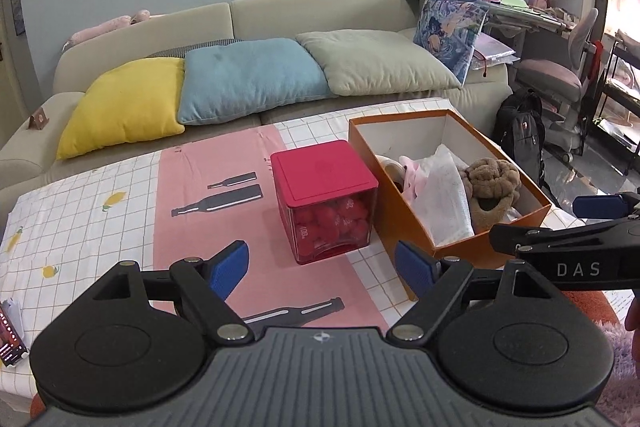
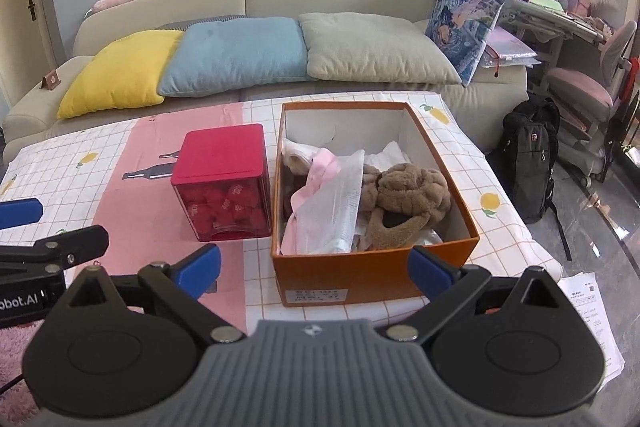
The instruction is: Organize soft objects
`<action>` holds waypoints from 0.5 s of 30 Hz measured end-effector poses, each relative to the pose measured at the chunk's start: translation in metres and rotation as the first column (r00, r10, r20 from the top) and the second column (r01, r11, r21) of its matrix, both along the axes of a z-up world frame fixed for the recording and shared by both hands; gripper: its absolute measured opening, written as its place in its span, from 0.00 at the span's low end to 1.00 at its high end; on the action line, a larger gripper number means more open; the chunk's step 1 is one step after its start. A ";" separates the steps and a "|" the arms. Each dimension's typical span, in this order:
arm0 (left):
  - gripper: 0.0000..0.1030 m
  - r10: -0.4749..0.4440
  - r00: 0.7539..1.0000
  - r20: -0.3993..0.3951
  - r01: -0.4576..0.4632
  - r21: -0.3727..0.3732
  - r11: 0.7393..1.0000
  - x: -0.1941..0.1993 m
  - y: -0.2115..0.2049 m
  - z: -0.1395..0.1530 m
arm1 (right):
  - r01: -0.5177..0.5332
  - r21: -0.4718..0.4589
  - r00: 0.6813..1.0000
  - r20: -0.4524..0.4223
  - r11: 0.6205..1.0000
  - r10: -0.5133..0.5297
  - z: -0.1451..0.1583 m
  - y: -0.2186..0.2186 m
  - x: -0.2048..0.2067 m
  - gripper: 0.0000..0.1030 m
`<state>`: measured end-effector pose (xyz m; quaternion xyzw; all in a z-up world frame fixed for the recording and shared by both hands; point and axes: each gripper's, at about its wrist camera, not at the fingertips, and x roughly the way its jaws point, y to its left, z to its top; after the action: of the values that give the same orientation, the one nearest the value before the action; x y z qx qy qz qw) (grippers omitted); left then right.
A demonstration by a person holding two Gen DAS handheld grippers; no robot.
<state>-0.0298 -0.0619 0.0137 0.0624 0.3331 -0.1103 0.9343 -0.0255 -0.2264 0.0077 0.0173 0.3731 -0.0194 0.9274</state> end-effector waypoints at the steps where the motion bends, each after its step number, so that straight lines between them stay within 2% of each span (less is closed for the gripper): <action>1: 0.94 0.001 1.000 -0.001 -0.001 0.001 1.000 0.000 0.000 0.000 | -0.002 -0.003 1.000 0.002 1.000 0.002 0.000 0.001 0.000 0.95; 15: 0.94 0.006 1.000 0.000 -0.006 -0.008 1.000 0.000 -0.001 0.001 | -0.013 -0.019 1.000 0.015 1.000 0.014 0.003 0.005 0.000 0.95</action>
<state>-0.0296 -0.0626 0.0152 0.0576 0.3329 -0.1091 0.9348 -0.0255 -0.2217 0.0106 0.0062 0.3658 -0.0166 0.9305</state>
